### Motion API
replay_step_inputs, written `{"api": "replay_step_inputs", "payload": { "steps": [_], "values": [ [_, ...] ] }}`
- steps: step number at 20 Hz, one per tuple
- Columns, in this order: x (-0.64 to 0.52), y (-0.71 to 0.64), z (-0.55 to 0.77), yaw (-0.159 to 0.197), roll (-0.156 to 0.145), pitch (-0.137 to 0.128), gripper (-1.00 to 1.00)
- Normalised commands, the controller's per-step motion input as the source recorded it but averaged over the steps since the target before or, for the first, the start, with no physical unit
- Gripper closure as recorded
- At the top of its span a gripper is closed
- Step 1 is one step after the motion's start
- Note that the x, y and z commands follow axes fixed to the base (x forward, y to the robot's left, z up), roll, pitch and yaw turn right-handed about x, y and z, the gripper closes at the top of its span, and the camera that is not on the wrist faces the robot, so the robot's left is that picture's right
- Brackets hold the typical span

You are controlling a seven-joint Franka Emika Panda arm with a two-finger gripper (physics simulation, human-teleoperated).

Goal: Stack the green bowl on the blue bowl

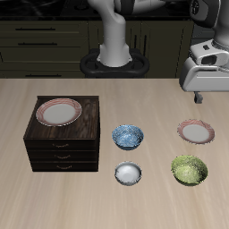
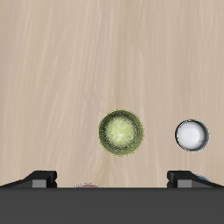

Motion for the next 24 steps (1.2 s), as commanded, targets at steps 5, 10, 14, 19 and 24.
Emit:
{"api": "replay_step_inputs", "payload": {
  "steps": [5, 10, 14, 19, 24],
  "values": [
    [-0.04, 0.17, -0.28, 0.003, 0.033, 0.018, -1.00],
    [0.07, 0.13, -0.34, 0.003, 0.015, 0.034, -1.00],
    [0.06, 0.11, -0.29, 0.005, 0.005, 0.028, -1.00],
    [0.05, 0.10, -0.28, 0.006, 0.015, 0.022, -1.00],
    [0.02, 0.09, -0.30, -0.009, 0.017, 0.036, -1.00]
  ]
}}
